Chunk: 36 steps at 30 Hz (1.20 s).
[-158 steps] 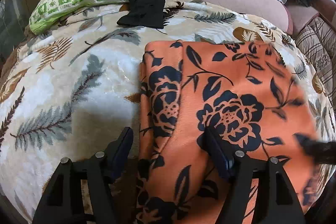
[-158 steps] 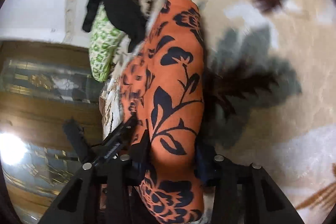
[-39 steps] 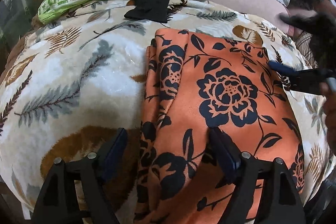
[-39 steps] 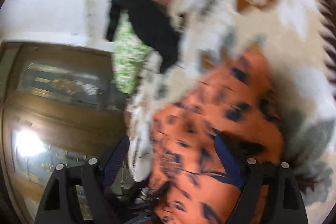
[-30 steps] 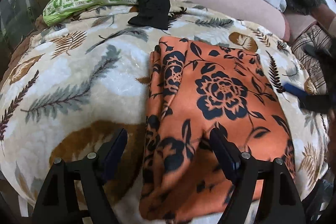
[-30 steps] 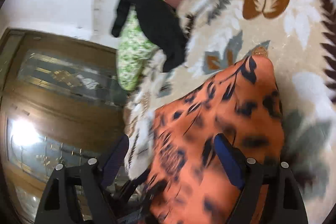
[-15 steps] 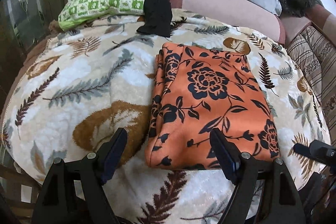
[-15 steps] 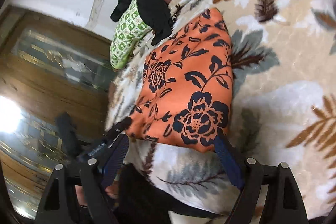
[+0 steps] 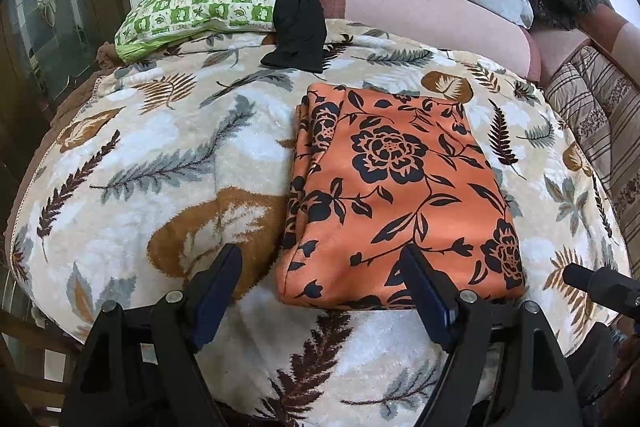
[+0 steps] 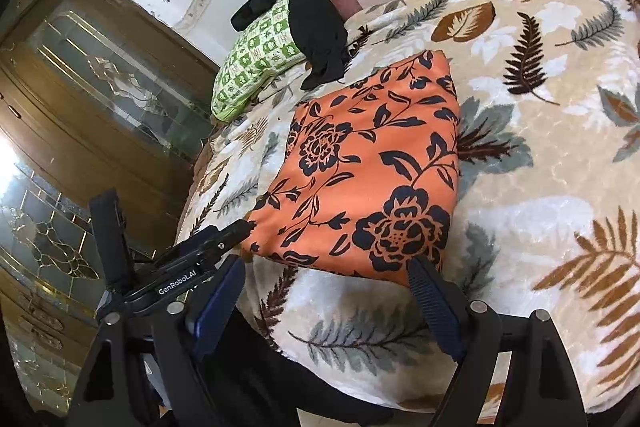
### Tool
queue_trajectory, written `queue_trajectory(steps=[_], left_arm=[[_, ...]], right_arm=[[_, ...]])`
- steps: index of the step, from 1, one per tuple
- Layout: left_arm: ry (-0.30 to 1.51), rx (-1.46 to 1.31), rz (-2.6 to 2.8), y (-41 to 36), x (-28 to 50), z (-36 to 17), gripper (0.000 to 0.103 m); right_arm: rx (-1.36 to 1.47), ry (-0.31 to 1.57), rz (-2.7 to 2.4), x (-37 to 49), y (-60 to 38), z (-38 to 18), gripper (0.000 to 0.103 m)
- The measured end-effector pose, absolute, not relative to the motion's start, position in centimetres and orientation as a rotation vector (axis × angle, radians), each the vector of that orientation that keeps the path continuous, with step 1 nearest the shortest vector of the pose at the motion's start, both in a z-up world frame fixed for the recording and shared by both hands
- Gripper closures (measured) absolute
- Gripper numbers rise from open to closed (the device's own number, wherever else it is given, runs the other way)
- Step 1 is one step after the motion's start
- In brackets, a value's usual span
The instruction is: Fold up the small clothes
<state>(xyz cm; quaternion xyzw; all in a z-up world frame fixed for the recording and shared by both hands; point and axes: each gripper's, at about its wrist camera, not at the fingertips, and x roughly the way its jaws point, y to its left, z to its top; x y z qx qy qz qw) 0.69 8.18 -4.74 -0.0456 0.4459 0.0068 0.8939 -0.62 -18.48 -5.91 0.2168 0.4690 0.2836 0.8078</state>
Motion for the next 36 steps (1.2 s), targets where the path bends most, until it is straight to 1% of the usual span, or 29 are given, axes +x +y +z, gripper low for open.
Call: queue_trajectory(steps=[17,20,23,26,28,33,36], left_arm=[[0.954,-0.083,0.014,8.2,1.2,-6.0,0.022],[0.96,-0.12,0.007,9.1,1.3,-6.4,0.022],[0.973,-0.236,0.003,11.3,1.4,-7.5,0.022],[1.039,-0.364,0.025,13.7,2.1,-10.2,0.022],[1.046,-0.391,0.015,14.2,2.4,-10.9,0.022],[1.006,-0.383,-0.019,14.0,3.0,-10.4,0.021],[1.028,-0.374,-0.022,13.9,3.9,-11.8,0.019]], right_arm=[[0.506,1.027,0.589,-0.3,-19.0,-7.4,0.017],[0.505,1.039,0.593,-0.1,-18.9,-7.6,0.017],[0.523,1.047,0.592,0.0,-19.1,-8.1,0.017],[0.572,1.069,0.568,0.7,-19.9,-9.4,0.017],[0.614,1.095,0.548,1.8,-20.4,-10.5,0.017],[0.733,1.159,0.505,5.7,-21.1,-13.9,0.017],[0.806,1.201,0.497,7.3,-20.8,-15.8,0.017]])
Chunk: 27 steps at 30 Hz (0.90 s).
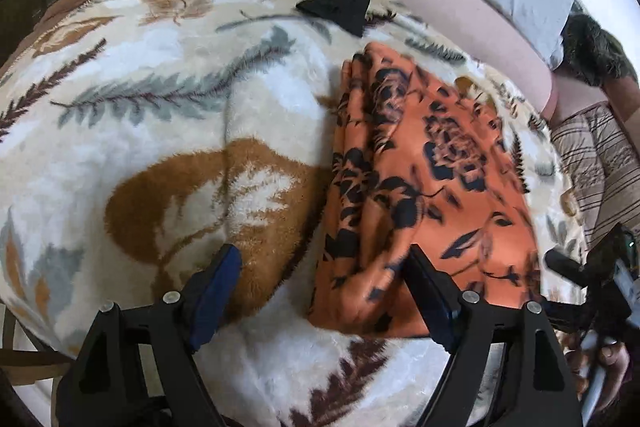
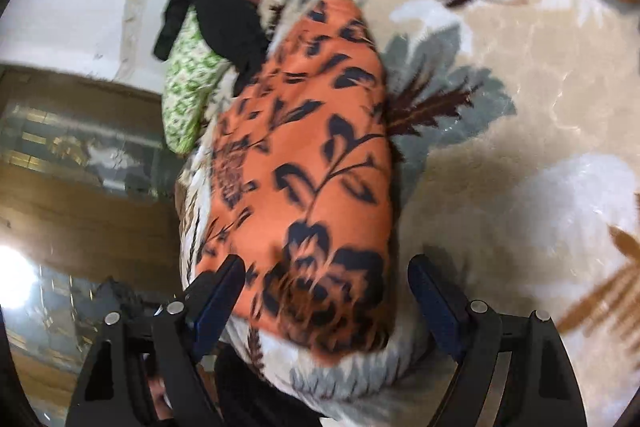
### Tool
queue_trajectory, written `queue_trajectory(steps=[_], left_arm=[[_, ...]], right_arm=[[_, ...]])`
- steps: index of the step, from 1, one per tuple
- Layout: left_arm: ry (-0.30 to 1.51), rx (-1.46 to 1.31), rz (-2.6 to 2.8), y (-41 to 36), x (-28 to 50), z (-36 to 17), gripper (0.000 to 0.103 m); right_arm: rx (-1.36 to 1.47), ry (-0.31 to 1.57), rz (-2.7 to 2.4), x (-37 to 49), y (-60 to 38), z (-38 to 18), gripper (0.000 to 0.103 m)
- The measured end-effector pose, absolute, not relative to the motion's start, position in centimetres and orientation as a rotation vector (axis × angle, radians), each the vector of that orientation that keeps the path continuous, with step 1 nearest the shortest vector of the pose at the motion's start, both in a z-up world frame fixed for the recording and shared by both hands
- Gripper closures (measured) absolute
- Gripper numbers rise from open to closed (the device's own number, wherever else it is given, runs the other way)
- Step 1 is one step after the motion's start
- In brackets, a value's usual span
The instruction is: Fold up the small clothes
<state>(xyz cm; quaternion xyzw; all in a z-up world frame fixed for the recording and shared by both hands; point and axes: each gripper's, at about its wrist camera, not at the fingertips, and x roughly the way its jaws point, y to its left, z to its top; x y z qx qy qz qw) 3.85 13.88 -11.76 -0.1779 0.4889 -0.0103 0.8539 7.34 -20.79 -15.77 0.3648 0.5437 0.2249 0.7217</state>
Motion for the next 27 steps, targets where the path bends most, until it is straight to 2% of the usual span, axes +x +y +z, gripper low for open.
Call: queue_trajectory(steps=[1,2,3,4,5,7,8,9,10,11,12,14,16,19,22,23,24,25,26,27], left_arm=[[1.039,-0.356,-0.025,13.7,4.1,-12.4,0.019],[1.037,-0.317,-0.025,13.3,4.3,-12.5,0.029],[1.036,-0.305,-0.031,13.2,4.3,-12.3,0.061],[1.04,-0.336,-0.079,13.0,4.3,-11.7,0.076],[1.027,-0.337,-0.073,12.7,4.1,-10.8,0.083],[0.982,-0.276,-0.051,12.1,3.7,-9.7,0.083],[0.991,-0.269,-0.05,12.0,3.8,-10.0,0.077],[1.046,-0.282,-0.051,12.1,4.4,-11.5,0.06],[1.063,-0.284,-0.038,12.2,4.6,-12.3,0.053],[1.038,-0.29,-0.031,12.5,4.4,-12.0,0.05],[1.028,-0.296,-0.035,12.7,4.3,-11.5,0.047],[0.99,-0.269,-0.01,12.9,4.2,-9.7,0.043],[0.943,-0.223,-0.011,12.4,4.6,-8.2,0.042],[0.895,-0.167,-0.05,10.9,6.4,-6.9,0.029],[0.953,-0.085,-0.059,9.2,9.3,-8.6,0.028],[1.015,-0.069,-0.059,8.9,10.4,-10.0,0.034],[1.069,-0.143,-0.081,9.7,11.2,-11.6,0.038],[1.075,-0.197,-0.084,10.4,11.3,-11.7,0.038],[1.074,-0.22,-0.09,10.7,11.4,-11.6,0.043],[1.061,-0.21,-0.101,10.6,11.3,-11.4,0.043]], right_arm=[[0.818,1.202,0.502,7.5,-20.6,-16.0,0.017],[0.8,1.2,0.521,7.7,-20.0,-15.8,0.024],[0.749,1.212,0.532,7.8,-19.2,-15.4,0.032],[0.691,1.224,0.512,7.8,-18.7,-15.0,0.048],[0.647,1.217,0.5,7.5,-18.2,-14.3,0.059],[0.552,1.161,0.476,6.7,-17.6,-12.0,0.064],[0.512,1.144,0.464,6.4,-17.4,-11.4,0.065],[0.464,1.142,0.445,6.2,-17.2,-11.6,0.064],[0.425,1.174,0.416,6.4,-17.2,-12.9,0.062],[0.442,1.216,0.4,6.7,-17.5,-14.4,0.047],[0.531,1.215,0.418,6.7,-18.4,-15.1,0.046],[0.621,1.191,0.463,6.7,-19.7,-14.1,0.03],[0.637,1.116,0.498,7.5,-20.8,-12.5,0.029],[0.678,1.095,0.49,10.5,-22.2,-12.3,0.028],[0.806,1.175,0.487,14.7,-22.6,-15.4,0.028],[0.832,1.224,0.499,15.9,-22.0,-16.7,0.029],[0.802,1.266,0.528,16.7,-20.8,-17.3,0.037],[0.697,1.241,0.506,16.3,-19.8,-16.2,0.058],[0.597,1.194,0.504,15.6,-19.0,-14.5,0.062],[0.466,1.124,0.498,14.6,-17.9,-12.2,0.063]])
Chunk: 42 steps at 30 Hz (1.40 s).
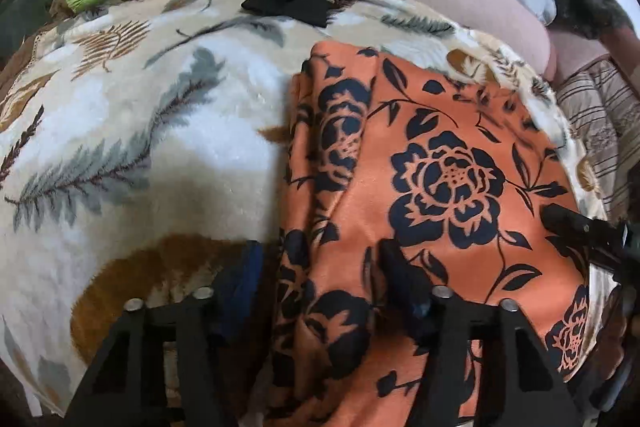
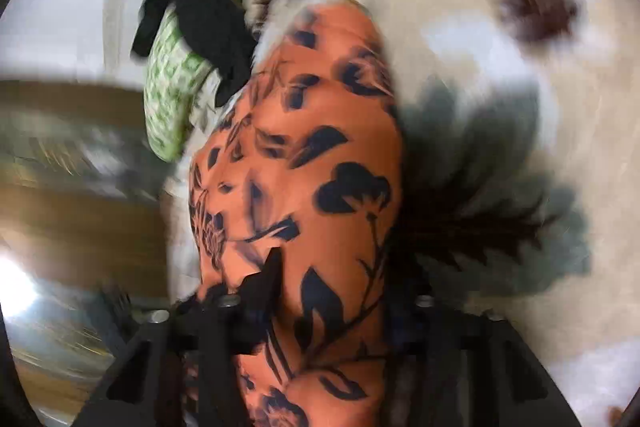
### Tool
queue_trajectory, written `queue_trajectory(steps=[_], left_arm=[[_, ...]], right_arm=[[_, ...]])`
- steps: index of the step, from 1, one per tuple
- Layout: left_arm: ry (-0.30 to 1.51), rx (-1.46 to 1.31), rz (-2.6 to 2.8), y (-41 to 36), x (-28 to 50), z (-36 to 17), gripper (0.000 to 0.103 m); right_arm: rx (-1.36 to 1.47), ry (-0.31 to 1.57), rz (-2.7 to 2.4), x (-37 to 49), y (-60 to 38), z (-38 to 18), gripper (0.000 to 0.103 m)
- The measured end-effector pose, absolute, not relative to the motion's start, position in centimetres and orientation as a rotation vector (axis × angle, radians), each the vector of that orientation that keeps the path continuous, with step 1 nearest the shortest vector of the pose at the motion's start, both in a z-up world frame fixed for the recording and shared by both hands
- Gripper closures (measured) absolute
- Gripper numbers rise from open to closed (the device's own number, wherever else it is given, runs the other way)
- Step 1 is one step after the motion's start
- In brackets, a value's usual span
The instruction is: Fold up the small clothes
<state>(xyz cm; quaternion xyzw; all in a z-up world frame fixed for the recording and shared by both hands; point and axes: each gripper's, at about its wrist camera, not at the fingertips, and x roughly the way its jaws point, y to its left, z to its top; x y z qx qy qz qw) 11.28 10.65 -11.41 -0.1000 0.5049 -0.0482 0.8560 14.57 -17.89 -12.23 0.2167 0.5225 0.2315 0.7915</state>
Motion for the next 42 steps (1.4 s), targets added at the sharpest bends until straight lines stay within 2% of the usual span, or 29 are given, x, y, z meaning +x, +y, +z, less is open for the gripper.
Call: queue_trajectory(steps=[2,3,4,6,8,11,13,14,17,18,20,22,23,25,28,30,32,33,34,35,37,38,39,40,41,42], left_arm=[[1.058,-0.209,-0.109,10.4,11.3,-11.7,0.042],[1.052,-0.21,-0.106,10.4,11.1,-11.3,0.042],[1.045,-0.2,-0.1,10.3,11.1,-10.9,0.042],[1.016,-0.171,-0.102,9.8,10.7,-9.5,0.043],[0.971,-0.155,-0.116,9.7,10.4,-8.6,0.042],[0.995,-0.126,-0.085,9.8,11.6,-9.4,0.039],[1.091,-0.183,-0.073,10.5,12.9,-11.9,0.037],[1.091,-0.216,-0.072,11.0,12.9,-11.8,0.037],[1.073,-0.158,-0.071,10.7,12.8,-11.5,0.037],[1.075,-0.165,-0.076,10.8,12.9,-11.7,0.036],[1.082,-0.201,-0.075,11.0,13.0,-11.6,0.036],[1.054,-0.203,-0.077,11.0,12.0,-10.7,0.037],[1.035,-0.2,-0.086,11.0,11.4,-10.0,0.037],[0.991,-0.21,-0.129,11.2,10.2,-8.8,0.037],[0.969,-0.209,-0.134,11.3,8.2,-9.1,0.036],[1.062,-0.204,-0.135,11.1,8.7,-11.8,0.035],[1.042,-0.271,-0.141,11.8,8.7,-12.5,0.036],[1.036,-0.26,-0.131,11.9,8.7,-12.1,0.043],[1.028,-0.242,-0.132,11.7,8.6,-11.8,0.046],[1.025,-0.213,-0.131,11.3,8.5,-11.6,0.047],[1.032,-0.179,-0.122,10.8,8.6,-11.7,0.041],[1.037,-0.182,-0.11,10.8,8.6,-11.6,0.035],[1.037,-0.182,-0.099,10.8,8.5,-11.2,0.035],[1.033,-0.175,-0.092,11.0,8.3,-10.7,0.035],[1.012,-0.146,-0.091,10.7,7.8,-9.8,0.035],[0.995,-0.12,-0.088,10.4,7.5,-9.4,0.035]], right_arm=[[0.35,1.1,0.467,14.1,-16.9,-12.3,0.063],[0.361,1.163,0.44,14.8,-17.2,-14.1,0.059],[0.438,1.209,0.427,15.5,-18.0,-15.4,0.046],[0.614,1.2,0.478,16.0,-19.7,-15.2,0.039],[0.621,1.15,0.511,16.7,-20.1,-13.6,0.029],[0.656,1.151,0.492,19.4,-20.4,-14.2,0.024],[0.737,1.24,0.471,21.6,-19.9,-17.2,0.028],[0.712,1.242,0.472,21.8,-19.7,-17.3,0.057],[0.32,1.089,0.465,19.5,-15.8,-12.3,0.064],[0.236,1.062,0.448,19.1,-14.8,-11.8,0.064],[0.227,1.146,0.407,19.8,-14.9,-13.8,0.062],[0.371,1.153,0.392,19.9,-16.3,-13.9,0.048],[0.399,1.141,0.417,19.7,-16.3,-13.4,0.035],[0.39,1.104,0.449,18.1,-16.5,-12.0,0.026],[0.499,1.096,0.435,15.6,-18.1,-12.7,0.022],[0.56,1.173,0.439,15.0,-18.3,-15.1,0.023],[0.48,1.222,0.485,15.0,-16.1,-16.2,0.056],[0.372,1.185,0.466,14.6,-14.8,-15.2,0.057],[0.237,1.132,0.458,13.8,-13.2,-13.1,0.062],[0.175,1.091,0.452,13.4,-12.3,-11.9,0.062],[0.134,1.065,0.432,13.4,-11.5,-11.7,0.061],[0.143,1.099,0.412,13.8,-11.7,-12.8,0.055],[0.181,1.16,0.382,14.4,-12.3,-14.3,0.052],[0.26,1.184,0.356,14.5,-13.2,-15.0,0.044],[0.367,1.173,0.367,14.3,-14.4,-14.8,0.036],[0.397,1.169,0.386,14.0,-14.8,-14.6,0.032]])
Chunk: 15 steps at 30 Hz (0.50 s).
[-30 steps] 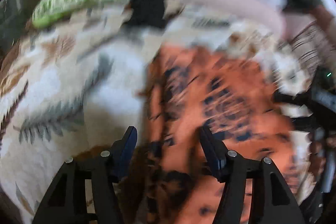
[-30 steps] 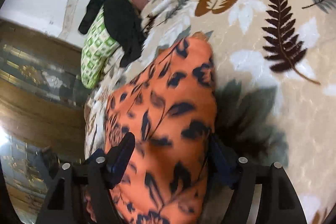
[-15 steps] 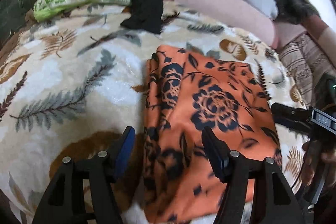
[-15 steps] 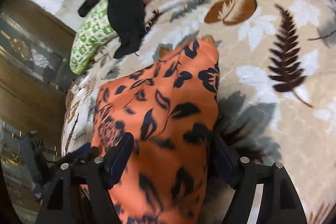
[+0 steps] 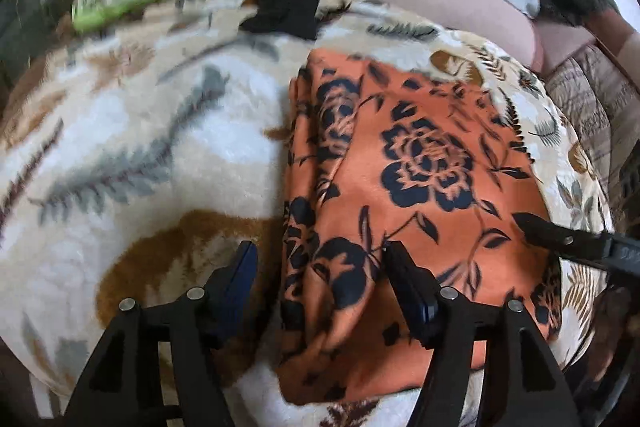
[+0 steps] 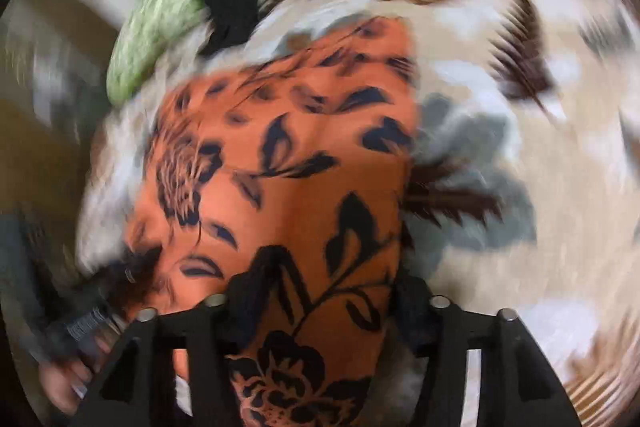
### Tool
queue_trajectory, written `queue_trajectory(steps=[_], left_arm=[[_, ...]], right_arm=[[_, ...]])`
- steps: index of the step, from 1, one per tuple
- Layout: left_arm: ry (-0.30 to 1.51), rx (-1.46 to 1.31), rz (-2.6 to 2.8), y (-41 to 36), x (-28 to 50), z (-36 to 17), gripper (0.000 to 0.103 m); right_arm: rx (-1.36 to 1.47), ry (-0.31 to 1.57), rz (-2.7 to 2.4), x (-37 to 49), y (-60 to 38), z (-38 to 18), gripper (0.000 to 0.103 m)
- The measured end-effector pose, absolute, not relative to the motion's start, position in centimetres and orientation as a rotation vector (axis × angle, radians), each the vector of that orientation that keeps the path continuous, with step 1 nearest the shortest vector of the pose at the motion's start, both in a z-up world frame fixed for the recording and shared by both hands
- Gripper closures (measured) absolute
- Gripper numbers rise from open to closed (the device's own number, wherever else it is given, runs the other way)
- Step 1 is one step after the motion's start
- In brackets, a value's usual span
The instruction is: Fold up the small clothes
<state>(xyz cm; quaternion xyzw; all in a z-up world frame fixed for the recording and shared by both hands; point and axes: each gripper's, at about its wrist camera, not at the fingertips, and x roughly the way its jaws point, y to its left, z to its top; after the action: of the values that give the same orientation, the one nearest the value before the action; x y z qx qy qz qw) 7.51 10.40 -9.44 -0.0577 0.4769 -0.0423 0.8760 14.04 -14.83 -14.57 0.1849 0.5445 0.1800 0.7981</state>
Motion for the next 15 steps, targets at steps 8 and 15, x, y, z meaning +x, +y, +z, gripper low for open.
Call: queue_trajectory(steps=[8,15], left_arm=[[0.96,-0.102,-0.058,9.7,5.7,-7.6,0.035],[0.952,-0.1,-0.052,9.6,5.1,-7.3,0.035]], right_arm=[[0.431,1.101,0.392,10.2,-16.1,-12.5,0.03],[0.467,1.137,0.392,7.3,-18.1,-13.6,0.03]])
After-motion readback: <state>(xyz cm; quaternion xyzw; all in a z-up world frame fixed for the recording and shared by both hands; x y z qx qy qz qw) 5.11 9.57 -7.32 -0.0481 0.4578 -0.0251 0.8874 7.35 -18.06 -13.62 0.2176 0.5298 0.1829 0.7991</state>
